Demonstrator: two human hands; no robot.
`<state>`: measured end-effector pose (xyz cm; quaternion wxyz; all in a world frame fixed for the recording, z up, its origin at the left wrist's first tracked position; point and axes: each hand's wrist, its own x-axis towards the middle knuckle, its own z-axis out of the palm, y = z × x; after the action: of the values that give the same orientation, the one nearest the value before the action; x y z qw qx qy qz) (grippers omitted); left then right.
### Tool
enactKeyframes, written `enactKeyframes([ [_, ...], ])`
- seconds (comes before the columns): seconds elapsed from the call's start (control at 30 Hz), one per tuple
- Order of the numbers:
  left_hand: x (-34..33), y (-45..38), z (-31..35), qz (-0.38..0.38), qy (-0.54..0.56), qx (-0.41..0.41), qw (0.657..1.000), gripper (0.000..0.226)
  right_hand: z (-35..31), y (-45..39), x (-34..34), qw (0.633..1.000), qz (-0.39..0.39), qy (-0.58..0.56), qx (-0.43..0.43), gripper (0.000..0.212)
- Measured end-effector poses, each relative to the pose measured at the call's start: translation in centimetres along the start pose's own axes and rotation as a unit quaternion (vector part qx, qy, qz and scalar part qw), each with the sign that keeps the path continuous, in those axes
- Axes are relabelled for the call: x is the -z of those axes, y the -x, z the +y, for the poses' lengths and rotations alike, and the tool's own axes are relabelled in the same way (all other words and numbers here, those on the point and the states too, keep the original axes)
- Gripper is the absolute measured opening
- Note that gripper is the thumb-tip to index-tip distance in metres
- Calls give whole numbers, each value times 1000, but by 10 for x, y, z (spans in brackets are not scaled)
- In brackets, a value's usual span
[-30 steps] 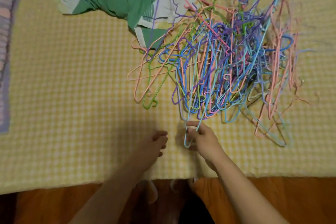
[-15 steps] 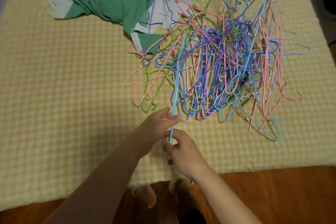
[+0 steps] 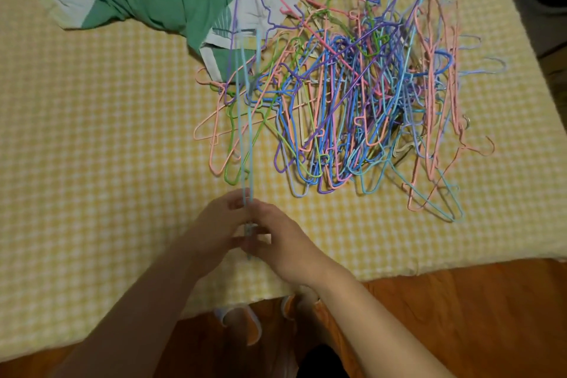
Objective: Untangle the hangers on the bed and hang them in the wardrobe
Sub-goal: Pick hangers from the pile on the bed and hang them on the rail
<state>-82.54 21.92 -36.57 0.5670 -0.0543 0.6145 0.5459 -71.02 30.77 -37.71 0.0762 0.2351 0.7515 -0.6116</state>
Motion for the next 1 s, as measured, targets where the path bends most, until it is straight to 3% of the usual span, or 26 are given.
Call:
enactKeyframes([
  [0.07, 9, -2, 3, 67, -4, -19, 998, 30, 5, -7, 19, 999, 8, 0, -53, 40],
  [0.13, 17, -7, 4, 113, -13, -28, 993, 47, 20, -20, 52, 980, 140, -54, -130, 32],
  [0.2, 22, -9, 3, 125, -16, -41, 991, 48, 34, -39, 97, 935, 298, -52, -186, 28],
  [0.33, 21, -12, 6, 131, -17, -54, 990, 50, 41, -76, 199, 870, 424, 13, -252, 51],
  [0.43, 16, -12, 9, 137, -21, -54, 989, 54, 37, -110, 242, 861, 415, -58, -287, 66],
  [0.53, 13, -6, 12, 148, -31, -52, 987, 54, 27, -131, 260, 873, 378, -115, -287, 44],
  [0.57, 10, -2, 17, 151, -33, -47, 987, 54, 22, -130, 264, 884, 372, -70, -275, 30],
  [0.63, 6, 7, 28, 152, -33, -39, 987, 54, 6, -122, 269, 901, 350, 107, -235, 23],
  [0.7, -2, 19, 44, 147, -32, -43, 988, 58, -14, -112, 272, 898, 311, 257, -178, 30],
  [0.77, -12, 29, 57, 154, -27, -42, 987, 61, -40, -102, 262, 904, 270, 308, -119, 48],
  [0.9, -43, 56, 89, 165, 9, -43, 985, 34, -78, -60, 234, 935, 248, 245, -67, 49],
  [1.0, -59, 78, 106, 163, 60, -41, 984, 24, -82, -18, 207, 950, 253, 150, -107, 45],
])
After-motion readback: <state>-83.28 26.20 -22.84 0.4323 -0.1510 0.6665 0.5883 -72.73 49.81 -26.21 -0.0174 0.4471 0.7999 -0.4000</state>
